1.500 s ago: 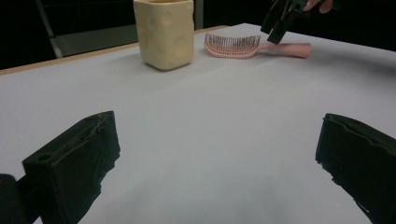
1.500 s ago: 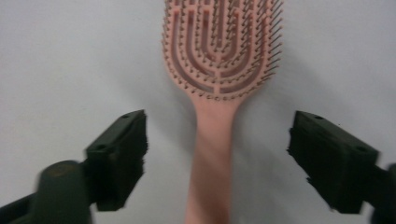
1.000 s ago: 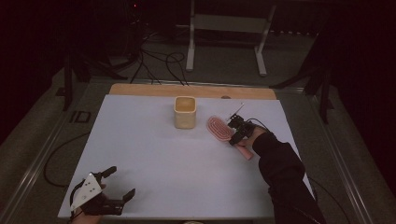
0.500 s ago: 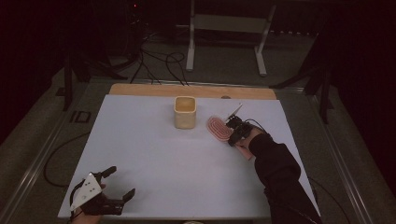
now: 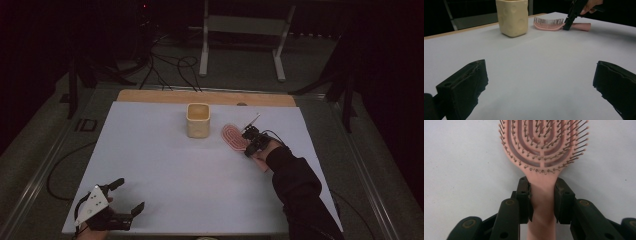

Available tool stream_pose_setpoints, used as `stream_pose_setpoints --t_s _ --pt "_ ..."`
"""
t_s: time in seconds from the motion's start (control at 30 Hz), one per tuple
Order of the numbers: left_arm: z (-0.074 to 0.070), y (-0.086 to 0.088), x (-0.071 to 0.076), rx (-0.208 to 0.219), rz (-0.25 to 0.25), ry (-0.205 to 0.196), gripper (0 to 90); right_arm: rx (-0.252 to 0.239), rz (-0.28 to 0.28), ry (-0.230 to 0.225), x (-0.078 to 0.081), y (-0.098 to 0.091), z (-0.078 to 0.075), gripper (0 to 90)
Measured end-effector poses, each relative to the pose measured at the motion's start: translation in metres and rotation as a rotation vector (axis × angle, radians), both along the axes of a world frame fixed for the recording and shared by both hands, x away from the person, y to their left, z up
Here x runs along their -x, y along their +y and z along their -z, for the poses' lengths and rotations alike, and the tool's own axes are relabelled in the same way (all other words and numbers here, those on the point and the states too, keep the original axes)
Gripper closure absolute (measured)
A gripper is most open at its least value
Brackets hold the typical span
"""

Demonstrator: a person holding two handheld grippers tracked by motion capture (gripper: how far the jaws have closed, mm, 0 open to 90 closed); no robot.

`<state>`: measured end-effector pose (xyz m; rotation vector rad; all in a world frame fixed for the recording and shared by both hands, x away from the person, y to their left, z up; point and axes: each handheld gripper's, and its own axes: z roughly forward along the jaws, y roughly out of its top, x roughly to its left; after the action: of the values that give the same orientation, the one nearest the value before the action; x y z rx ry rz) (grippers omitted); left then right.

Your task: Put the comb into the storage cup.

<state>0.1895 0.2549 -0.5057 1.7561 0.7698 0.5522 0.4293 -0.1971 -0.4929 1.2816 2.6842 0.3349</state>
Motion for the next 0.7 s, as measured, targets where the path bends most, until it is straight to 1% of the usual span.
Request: stream_pose_setpoints --t_s 0.1,0.17,0.27,0.3,0.37,0.5,0.57,0.63,0.67,0.7 --pt "0.000 0.000 0.000 0.006 -0.002 0.001 0.4 -0.006 -0.006 -0.022 0.003 -0.001 0.000 70.1" --pt "0.000 0.000 0.000 -0.002 -0.001 0.002 0.4 -0.013 -0.007 -0.031 0.004 -0.002 0.000 70.2" --pt "0.000 -0.001 -0.001 0.000 -0.001 0.003 0.4 -0.026 -0.008 -0.047 0.006 -0.004 0.000 70.2" --pt "0.000 -0.001 -0.001 0.000 -0.001 0.004 0.4 -0.042 -0.011 -0.048 0.006 -0.005 -0.001 70.2" --pt "0.000 -0.001 -0.001 -0.004 0.000 0.004 0.4 -0.052 -0.007 -0.073 0.008 -0.005 -0.003 70.2" --pt "0.000 0.000 -0.001 -0.002 0.000 0.005 0.4 -0.100 -0.018 -0.112 0.012 -0.008 -0.010 70.2" --pt "0.000 -0.001 -0.001 -0.002 0.001 0.005 0.4 -0.135 -0.026 -0.129 0.013 -0.009 -0.014 70.2" --pt "0.000 0.000 -0.001 0.000 -0.001 0.005 0.4 -0.147 -0.030 -0.159 0.016 -0.009 -0.017 70.2" --pt "0.000 0.000 -0.001 0.002 -0.001 0.005 0.4 -0.167 -0.031 -0.159 0.017 -0.010 -0.018 70.2" --pt "0.000 0.000 -0.001 0.001 -0.001 0.006 0.4 -0.176 -0.033 -0.169 0.019 -0.010 -0.019 70.2"
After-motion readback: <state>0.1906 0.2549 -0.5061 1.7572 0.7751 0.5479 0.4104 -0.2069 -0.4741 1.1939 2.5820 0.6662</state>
